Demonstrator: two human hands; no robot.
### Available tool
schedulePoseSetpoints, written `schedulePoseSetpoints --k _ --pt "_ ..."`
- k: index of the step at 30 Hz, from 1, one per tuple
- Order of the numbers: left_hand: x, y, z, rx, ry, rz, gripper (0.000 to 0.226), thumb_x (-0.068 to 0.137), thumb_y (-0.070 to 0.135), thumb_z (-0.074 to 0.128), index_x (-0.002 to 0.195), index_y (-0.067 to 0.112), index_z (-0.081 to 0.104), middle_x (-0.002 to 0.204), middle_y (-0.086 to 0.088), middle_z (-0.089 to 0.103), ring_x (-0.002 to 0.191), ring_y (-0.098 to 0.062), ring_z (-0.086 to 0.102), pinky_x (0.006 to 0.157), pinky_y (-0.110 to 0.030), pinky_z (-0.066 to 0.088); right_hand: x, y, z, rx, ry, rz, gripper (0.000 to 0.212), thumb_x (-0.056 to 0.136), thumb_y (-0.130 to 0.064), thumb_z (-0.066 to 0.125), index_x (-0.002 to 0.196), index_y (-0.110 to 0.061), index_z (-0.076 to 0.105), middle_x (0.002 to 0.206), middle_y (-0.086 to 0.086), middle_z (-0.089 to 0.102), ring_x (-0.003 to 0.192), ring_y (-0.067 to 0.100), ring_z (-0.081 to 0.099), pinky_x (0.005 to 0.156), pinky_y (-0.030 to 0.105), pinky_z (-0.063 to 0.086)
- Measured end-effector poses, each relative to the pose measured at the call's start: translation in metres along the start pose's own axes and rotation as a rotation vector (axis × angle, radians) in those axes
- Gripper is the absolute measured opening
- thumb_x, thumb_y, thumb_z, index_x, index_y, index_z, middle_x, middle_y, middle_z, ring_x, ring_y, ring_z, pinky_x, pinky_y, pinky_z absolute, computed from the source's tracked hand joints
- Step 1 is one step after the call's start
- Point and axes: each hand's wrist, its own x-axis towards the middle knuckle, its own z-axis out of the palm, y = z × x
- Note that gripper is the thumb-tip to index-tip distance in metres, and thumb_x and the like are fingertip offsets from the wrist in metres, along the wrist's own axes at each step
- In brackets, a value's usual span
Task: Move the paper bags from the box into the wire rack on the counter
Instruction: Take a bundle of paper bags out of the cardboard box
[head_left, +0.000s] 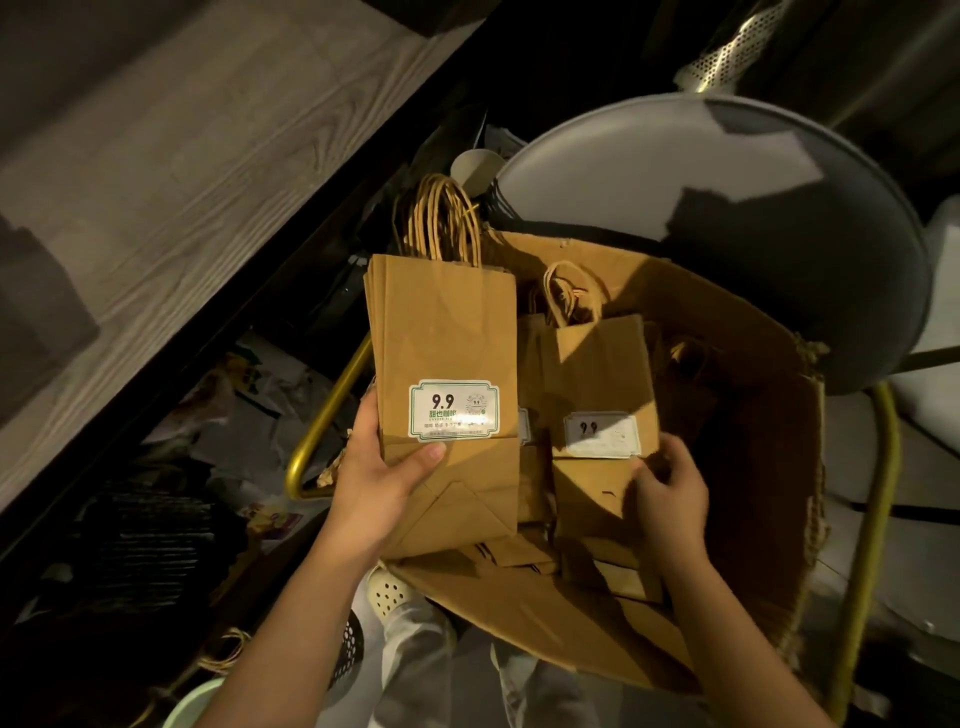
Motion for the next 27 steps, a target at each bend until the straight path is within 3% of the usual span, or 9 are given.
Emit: schedulePoseSetpoints --k 4,7,12,15,18,21,24,27 --pt "0.0 0.001 0.003 0.003 -0.002 0.026 0.071 0.067 0.027 0.078 0.122 0.052 0.041 0.123 0.018 0.06 0.115 -0.003 0.057 0.1 -0.038 0.047 -0.021 -0.032 -0.031 0.348 0.073 -0.083 0.017 0.095 -0.019 0.057 0.111 -0.024 0.06 0.105 -0.008 0.063 0.096 0.012 0.06 0.079 0.034 0.05" --pt "0.0 -0.003 0.003 -0.019 -0.002 0.042 0.073 0.063 0.036 0.078 0.123 0.057 0.041 0.13 0.01 0.057 0.12 -0.01 0.055 0.103 -0.045 0.045 -0.027 -0.045 -0.045 0.47 0.052 -0.063 0.019 0.094 -0.02 0.057 0.112 -0.022 0.063 0.108 -0.004 0.066 0.1 0.018 0.063 0.084 0.04 0.051" --pt "-0.001 -0.006 0.005 -0.036 -0.018 0.042 0.077 0.064 0.04 0.081 0.129 0.053 0.041 0.133 0.007 0.055 0.124 -0.016 0.053 0.103 -0.053 0.042 -0.028 -0.059 -0.038 0.591 -0.164 0.049 0.026 0.093 -0.013 0.056 0.113 -0.027 0.064 0.112 -0.004 0.069 0.104 0.019 0.065 0.087 0.044 0.052" --pt "-0.003 -0.004 0.011 -0.102 -0.027 0.034 0.075 0.067 0.032 0.081 0.131 0.044 0.043 0.13 0.005 0.057 0.121 -0.016 0.055 0.102 -0.051 0.044 -0.034 -0.065 -0.022 0.553 -0.291 0.069 0.032 0.089 -0.02 0.062 0.121 -0.026 0.062 0.119 -0.001 0.066 0.109 0.022 0.063 0.09 0.046 0.052" --pt "-0.006 -0.002 0.016 -0.172 -0.013 0.002 0.069 0.075 0.021 0.08 0.131 0.037 0.044 0.126 0.004 0.061 0.118 -0.017 0.058 0.101 -0.05 0.045 -0.039 -0.066 -0.007 0.551 -0.359 0.107 0.04 0.085 -0.021 0.067 0.124 -0.024 0.058 0.124 0.0 0.06 0.111 0.019 0.058 0.084 0.033 0.051" --pt "-0.009 0.0 0.017 -0.224 -0.021 -0.01 0.08 0.063 0.037 0.085 0.132 0.036 0.044 0.126 0.004 0.062 0.118 -0.018 0.058 0.098 -0.045 0.049 -0.047 -0.07 0.005 0.495 -0.389 0.056 0.046 0.087 -0.025 0.067 0.131 -0.026 0.054 0.118 -0.009 0.061 0.105 0.011 0.058 0.076 0.027 0.048" --pt "-0.012 0.0 0.019 -0.275 -0.08 -0.039 0.095 0.052 0.045 0.089 0.133 0.036 0.042 0.126 0.005 0.062 0.117 -0.017 0.059 0.092 -0.036 0.053 -0.056 -0.072 0.018 0.4 -0.448 -0.043 0.047 0.088 -0.036 0.064 0.133 -0.029 0.054 0.122 -0.009 0.062 0.112 0.014 0.058 0.09 0.038 0.051" --pt "-0.018 -0.004 0.024 -0.288 -0.133 -0.053 0.086 0.065 0.02 0.085 0.136 0.033 0.038 0.126 0.003 0.062 0.118 -0.018 0.059 0.091 -0.037 0.053 -0.064 -0.07 0.028 0.336 -0.485 -0.081 0.064 0.085 -0.051 0.062 0.143 -0.031 0.043 0.137 -0.008 0.054 0.123 0.014 0.052 0.103 0.043 0.047"
